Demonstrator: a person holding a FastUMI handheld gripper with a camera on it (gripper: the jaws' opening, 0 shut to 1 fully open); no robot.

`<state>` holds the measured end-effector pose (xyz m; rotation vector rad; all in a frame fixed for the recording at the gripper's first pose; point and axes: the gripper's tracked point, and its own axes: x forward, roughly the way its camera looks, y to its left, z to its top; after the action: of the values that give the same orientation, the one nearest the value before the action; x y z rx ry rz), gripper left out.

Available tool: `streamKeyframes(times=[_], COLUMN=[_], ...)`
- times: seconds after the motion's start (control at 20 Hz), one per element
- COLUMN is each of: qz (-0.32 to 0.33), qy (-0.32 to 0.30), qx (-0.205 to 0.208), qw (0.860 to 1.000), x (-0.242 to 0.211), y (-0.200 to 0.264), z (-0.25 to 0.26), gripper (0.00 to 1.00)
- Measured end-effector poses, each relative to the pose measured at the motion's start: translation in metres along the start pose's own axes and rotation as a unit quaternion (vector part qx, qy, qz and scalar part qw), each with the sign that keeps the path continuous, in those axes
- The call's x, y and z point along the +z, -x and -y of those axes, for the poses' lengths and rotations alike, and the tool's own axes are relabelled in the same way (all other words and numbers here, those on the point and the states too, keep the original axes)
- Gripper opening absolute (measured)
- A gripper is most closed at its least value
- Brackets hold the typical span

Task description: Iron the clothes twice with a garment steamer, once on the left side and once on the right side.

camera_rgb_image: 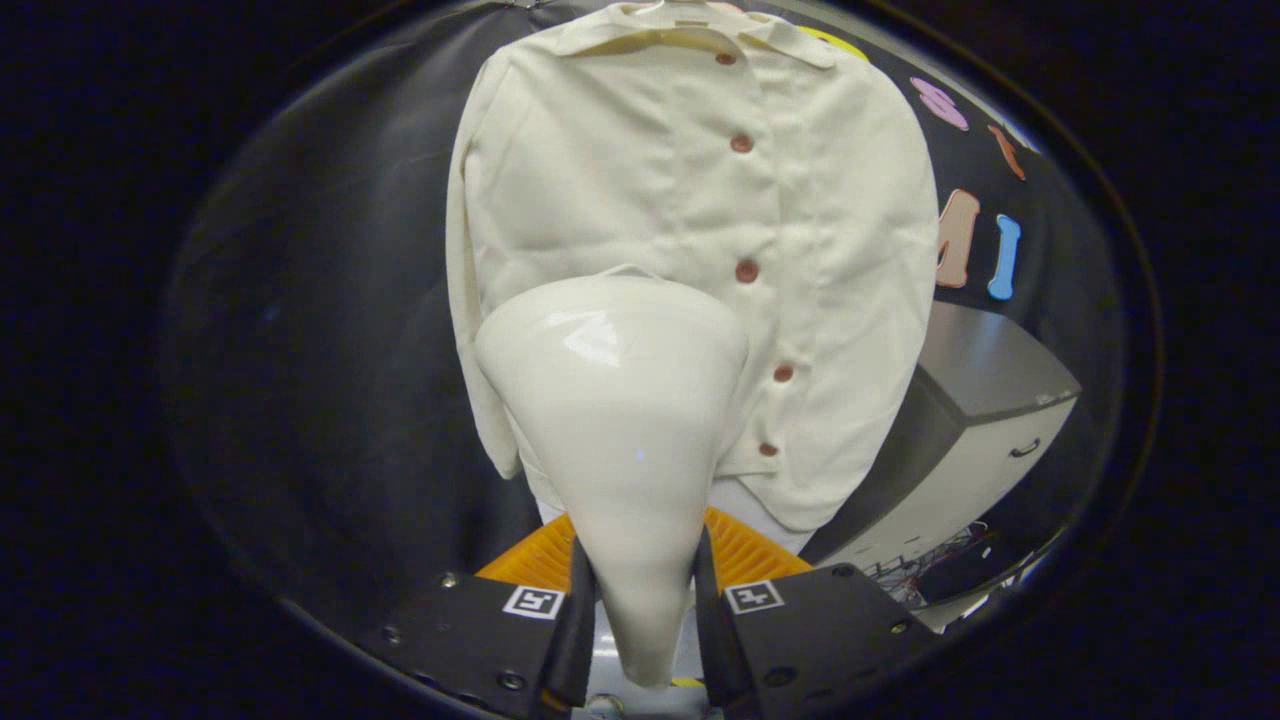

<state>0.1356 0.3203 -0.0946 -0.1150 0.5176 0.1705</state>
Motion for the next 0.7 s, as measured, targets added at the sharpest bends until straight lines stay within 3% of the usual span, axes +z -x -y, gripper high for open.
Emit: streamKeyframes(times=[0.35,0.7], qz=[0.101,0.112], qy=[0.024,-0.044], qx=[-0.004,-0.013], qw=[0.995,0.993], x=[0.115,0.201], y=[0.069,0.073], z=[0.043,0.107], gripper=[0.44,0.44])
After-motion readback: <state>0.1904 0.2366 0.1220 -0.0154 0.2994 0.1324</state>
